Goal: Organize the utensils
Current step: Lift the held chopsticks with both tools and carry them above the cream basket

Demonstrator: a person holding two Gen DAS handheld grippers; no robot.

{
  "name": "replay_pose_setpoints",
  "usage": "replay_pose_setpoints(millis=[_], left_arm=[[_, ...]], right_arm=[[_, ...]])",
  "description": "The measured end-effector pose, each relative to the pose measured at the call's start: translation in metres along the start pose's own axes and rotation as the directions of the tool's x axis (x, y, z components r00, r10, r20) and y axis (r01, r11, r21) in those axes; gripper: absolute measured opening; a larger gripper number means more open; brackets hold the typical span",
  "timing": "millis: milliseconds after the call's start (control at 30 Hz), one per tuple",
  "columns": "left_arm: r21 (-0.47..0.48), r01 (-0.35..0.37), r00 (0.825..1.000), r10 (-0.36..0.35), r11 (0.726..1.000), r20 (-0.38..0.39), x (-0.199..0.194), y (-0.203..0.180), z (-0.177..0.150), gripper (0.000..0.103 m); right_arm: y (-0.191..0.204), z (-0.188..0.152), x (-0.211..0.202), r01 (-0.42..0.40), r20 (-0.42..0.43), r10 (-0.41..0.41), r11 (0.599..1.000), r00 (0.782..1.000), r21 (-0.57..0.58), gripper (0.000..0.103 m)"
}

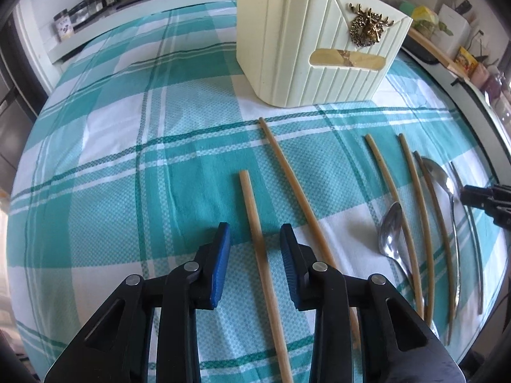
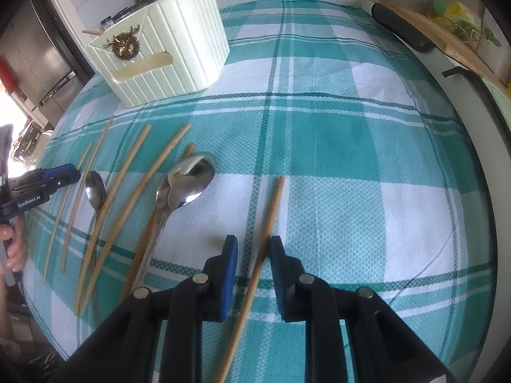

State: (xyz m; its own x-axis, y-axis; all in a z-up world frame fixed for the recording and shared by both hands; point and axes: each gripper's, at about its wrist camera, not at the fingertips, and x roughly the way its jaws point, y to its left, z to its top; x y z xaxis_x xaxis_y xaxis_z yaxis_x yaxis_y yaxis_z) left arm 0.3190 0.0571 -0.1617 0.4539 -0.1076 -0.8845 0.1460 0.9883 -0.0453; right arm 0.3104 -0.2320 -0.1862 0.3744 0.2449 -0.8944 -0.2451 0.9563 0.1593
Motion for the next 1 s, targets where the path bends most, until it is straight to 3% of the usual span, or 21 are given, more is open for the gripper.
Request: replay_pose_setpoints(millis=[167,300,533,767,1000], left_arm=[[0.012,-0.012,1.000,0.012,1.000,-0.005,0.006,-0.003,0.009,0.021],[0.004,-0.017,1.000,0.017,1.000,0.010,0.007,-0.004,0.010,0.007],[-0.044,-0.013,0.998,0.016,0.999,0.067,0.002,-0.001,0.008,0.005],[-0.069,-0.008,0.984,0.020,0.998,0.175,-0.044,0.005,0.007,0.005],[-0.098,0.050,0.954,-0.019,0.994,0.298,-0.107,0.013,0.008,0.005]], right_arm=[[-0.005,0.011,0.008,-0.004,-0.006,0.004,1.000,1.000,0.020,0.017],[-0.010,0.017,0.013,0.010,-0.007,-0.010,0.999,1.000,0.033,0.008],[-0.016,0.018,0.010,-0.018,0.041,0.016,0.998,0.999,0.058,0.006],[-0.010,0.020,-0.030,-0.073,0.171,0.060,0.995,0.983,0.070,0.006],[0.009,0.023,-0.092,-0.103,0.303,0.094,0.995,0.948,0.013,0.006]])
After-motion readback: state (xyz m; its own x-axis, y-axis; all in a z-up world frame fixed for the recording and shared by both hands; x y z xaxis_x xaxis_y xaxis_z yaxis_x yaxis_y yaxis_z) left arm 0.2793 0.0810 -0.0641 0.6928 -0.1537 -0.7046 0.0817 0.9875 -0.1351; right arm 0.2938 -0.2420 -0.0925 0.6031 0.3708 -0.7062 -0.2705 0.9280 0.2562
